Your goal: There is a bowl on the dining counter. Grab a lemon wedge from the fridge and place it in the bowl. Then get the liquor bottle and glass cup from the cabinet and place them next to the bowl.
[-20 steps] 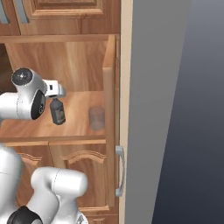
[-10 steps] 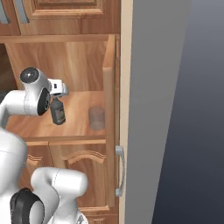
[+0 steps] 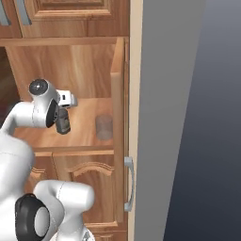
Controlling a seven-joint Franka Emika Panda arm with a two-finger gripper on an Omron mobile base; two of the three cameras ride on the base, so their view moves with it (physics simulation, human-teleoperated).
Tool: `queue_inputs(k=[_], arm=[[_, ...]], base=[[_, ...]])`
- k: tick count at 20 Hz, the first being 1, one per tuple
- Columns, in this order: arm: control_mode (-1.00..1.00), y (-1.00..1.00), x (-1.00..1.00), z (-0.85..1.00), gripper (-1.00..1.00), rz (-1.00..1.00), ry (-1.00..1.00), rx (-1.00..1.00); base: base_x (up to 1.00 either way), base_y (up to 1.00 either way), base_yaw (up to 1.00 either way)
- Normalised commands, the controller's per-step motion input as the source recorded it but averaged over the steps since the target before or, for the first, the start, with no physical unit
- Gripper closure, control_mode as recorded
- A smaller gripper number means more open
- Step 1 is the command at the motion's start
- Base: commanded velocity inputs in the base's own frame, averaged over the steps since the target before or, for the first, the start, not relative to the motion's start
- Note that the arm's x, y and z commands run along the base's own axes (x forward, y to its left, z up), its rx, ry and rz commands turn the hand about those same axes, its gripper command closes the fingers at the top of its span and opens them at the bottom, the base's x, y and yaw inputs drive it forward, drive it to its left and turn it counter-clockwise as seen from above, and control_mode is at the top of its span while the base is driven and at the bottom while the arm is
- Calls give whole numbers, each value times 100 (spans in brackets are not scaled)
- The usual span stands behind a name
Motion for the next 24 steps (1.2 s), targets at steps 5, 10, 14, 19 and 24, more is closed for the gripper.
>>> queue_inputs(k=[5, 10, 14, 19, 24], arm=[[-100, 1, 29, -22, -100, 0, 0, 0], [-100, 10, 26, -15, -100, 0, 0, 0], [-100, 16, 21, -13, -100, 0, 0, 2], [-100, 12, 29, -10, -100, 0, 0, 3], [-100, 7, 33, -16, -100, 0, 0, 1]], base=[[0, 0, 0], [0, 0, 0], [0, 0, 0], [0, 0, 0], [0, 0, 0]])
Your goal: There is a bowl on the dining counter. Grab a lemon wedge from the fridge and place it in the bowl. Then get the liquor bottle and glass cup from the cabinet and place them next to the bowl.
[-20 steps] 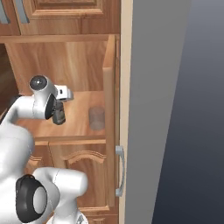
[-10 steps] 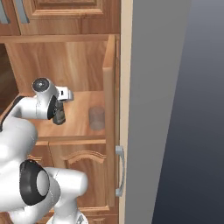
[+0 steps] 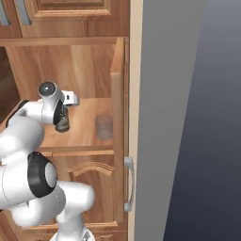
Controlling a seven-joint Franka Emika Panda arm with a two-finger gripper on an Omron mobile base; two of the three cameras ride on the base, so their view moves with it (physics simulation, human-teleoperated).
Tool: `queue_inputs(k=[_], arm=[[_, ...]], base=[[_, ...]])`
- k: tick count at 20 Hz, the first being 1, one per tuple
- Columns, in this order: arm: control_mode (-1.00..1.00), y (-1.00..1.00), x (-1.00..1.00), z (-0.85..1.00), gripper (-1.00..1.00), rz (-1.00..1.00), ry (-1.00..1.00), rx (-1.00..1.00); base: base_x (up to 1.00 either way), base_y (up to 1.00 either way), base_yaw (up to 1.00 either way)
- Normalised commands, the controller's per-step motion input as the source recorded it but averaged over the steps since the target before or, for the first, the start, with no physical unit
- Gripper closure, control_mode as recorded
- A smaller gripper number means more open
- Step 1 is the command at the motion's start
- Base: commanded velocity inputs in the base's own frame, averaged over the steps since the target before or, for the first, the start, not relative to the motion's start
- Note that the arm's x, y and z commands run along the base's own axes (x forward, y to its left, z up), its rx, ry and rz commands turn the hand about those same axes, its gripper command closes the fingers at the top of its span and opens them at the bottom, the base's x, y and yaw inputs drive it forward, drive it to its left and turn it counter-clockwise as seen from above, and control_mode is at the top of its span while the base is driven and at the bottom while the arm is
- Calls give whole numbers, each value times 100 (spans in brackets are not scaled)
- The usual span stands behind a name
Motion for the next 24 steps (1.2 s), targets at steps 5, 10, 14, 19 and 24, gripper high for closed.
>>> queue_inputs(k=[5, 10, 14, 19, 24], arm=[[-100, 12, 13, -19, 100, 0, 0, 0], [-100, 3, -3, -20, 100, 0, 0, 0], [-100, 0, -57, -8, 100, 0, -4, 4], [-100, 0, -100, 19, 100, 0, -16, 12], [-100, 0, -100, 98, 100, 0, -18, 15]], base=[[0, 0, 0], [0, 0, 0], [0, 0, 0], [0, 0, 0], [0, 0, 0]])
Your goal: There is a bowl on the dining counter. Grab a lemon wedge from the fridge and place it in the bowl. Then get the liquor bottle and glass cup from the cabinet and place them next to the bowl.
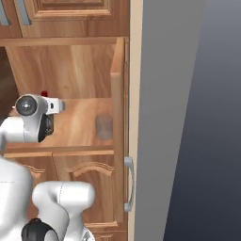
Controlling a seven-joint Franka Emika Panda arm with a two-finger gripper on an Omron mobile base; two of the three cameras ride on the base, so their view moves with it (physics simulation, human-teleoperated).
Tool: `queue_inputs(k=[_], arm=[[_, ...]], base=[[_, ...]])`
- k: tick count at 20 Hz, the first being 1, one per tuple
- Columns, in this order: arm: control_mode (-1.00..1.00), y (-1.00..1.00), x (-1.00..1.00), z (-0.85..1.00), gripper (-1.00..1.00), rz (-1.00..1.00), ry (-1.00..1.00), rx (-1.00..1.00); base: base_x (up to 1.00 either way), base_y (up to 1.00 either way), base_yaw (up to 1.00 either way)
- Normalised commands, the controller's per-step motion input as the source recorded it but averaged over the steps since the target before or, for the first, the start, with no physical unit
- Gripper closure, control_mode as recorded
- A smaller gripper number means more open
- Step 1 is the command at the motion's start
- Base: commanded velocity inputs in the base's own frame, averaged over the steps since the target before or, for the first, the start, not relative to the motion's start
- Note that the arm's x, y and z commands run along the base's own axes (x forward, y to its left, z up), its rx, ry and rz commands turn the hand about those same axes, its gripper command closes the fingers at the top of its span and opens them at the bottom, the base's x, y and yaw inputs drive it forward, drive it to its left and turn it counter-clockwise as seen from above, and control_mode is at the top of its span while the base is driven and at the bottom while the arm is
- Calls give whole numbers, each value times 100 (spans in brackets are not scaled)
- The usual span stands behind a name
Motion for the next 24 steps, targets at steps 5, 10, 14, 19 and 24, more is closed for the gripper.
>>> queue_inputs(k=[5, 10, 14, 19, 24], arm=[[-100, -2, -100, 100, 100, 0, -2, 5], [-100, -27, -100, 93, 100, -6, 8, 0], [-100, -35, -100, 71, 100, -9, 18, -3], [-100, -41, -99, 17, 100, -6, 15, -6], [-100, -27, -58, -3, 100, -2, 1, -10]], base=[[0, 0, 0], [0, 0, 0], [0, 0, 0], [0, 0, 0], [0, 0, 0]])
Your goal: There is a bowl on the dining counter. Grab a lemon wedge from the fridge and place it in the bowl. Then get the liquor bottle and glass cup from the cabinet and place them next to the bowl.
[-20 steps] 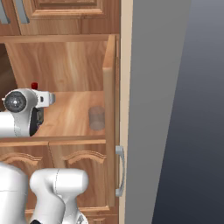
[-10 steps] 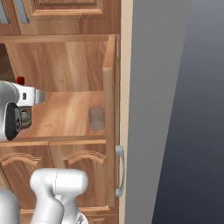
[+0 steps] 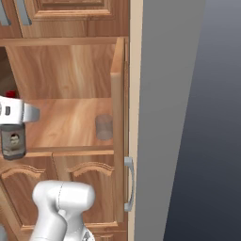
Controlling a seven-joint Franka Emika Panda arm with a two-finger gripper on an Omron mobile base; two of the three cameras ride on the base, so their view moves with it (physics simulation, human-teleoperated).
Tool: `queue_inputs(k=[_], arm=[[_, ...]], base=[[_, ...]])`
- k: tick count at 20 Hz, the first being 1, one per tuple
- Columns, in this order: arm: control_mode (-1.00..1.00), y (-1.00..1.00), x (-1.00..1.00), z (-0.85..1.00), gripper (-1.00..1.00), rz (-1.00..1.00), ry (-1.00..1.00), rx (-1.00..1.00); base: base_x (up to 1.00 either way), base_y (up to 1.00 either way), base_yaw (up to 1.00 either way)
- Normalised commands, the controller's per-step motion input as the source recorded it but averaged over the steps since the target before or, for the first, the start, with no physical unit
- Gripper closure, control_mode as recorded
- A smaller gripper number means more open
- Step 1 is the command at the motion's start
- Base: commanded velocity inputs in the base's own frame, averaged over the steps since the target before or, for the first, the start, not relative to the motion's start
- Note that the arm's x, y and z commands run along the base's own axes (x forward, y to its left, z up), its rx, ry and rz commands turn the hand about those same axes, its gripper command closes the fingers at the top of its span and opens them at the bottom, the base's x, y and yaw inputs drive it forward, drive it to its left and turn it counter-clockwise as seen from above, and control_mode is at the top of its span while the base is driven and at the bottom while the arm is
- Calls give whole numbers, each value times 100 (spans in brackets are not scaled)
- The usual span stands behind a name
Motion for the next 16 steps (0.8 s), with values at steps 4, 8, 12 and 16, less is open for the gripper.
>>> queue_inputs(k=[4, 8, 12, 16], arm=[[-100, -20, -23, -12, 100, 0, 0, -8], [-100, -13, -22, -2, 100, 0, 0, -2], [100, -8, -30, 0, 100, 0, -1, 0], [100, 0, 0, 0, 100, 0, 0, 0]], base=[[0, 0, 0], [0, 0, 0], [-50, -9, 0], [-100, -9, 0]])
